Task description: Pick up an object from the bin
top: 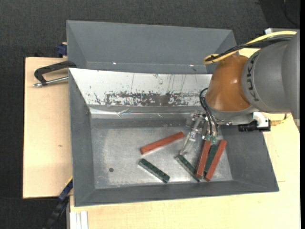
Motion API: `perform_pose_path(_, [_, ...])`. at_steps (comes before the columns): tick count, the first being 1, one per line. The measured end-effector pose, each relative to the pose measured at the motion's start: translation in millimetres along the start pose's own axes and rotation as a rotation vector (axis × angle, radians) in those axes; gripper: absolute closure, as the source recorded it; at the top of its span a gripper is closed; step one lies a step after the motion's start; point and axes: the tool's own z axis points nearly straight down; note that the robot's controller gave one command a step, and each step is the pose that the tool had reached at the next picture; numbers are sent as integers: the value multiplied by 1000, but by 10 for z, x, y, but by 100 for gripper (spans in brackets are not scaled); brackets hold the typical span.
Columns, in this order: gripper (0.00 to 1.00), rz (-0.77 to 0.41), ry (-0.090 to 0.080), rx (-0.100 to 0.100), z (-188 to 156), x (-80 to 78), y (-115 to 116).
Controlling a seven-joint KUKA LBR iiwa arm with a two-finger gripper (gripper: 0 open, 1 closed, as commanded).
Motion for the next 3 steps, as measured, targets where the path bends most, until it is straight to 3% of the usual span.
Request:
perform_pose_path(1, [100, -285, 4, 0, -15, 431, 345])
perform_pose_path(2, [100, -285, 4, 0, -15, 431, 345])
perform_pose_path(3, [100, -315, -5, -1, -1369, 367, 307])
